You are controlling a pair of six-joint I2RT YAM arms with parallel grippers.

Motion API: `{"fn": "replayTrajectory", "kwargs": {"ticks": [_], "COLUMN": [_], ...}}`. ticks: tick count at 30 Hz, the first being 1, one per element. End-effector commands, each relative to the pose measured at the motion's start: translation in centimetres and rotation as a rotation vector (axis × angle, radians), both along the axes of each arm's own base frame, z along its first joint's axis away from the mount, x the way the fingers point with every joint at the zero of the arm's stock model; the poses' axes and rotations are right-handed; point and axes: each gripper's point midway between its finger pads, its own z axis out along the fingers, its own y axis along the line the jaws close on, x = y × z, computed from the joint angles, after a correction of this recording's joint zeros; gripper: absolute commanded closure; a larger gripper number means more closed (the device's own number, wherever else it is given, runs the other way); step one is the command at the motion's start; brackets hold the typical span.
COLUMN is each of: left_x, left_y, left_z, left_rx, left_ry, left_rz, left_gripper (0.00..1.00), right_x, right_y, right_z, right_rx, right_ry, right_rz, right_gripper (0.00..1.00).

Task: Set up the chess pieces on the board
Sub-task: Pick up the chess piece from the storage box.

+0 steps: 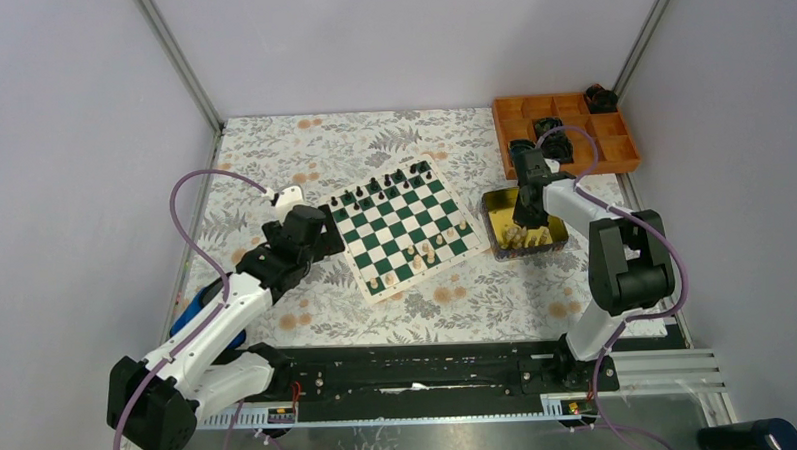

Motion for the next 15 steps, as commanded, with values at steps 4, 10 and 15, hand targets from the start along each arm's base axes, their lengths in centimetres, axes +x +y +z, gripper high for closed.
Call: {"fn": "replayTrajectory", "kwargs": {"ticks": [4,10,15], "left_x": [1.2,1.2,1.3], "left_y": [-0.9,-1.0,-1.1], "left_z": [1.5,1.6,1.8], "left_rx": [-0.029,-0.037,-0.042], "left_ry": [-0.061,-0.066,-0.072], "left_rz": [-0.015,-0.015,-0.015], "left_gripper": [0.01,0.01,0.01], "right_x": [0.5,1.1,1.3], "right_y": [-0.4,-0.7,-0.9], "right_z": [1.2,3.3,4.6], "right_rx": [-0.008,-0.026,-0.036], "right_ry": [-0.036,-0.079,-0.105], "right_rz": [-0.007,-0.001,0.003], "right_gripper": [1.00,1.00,1.00]}}
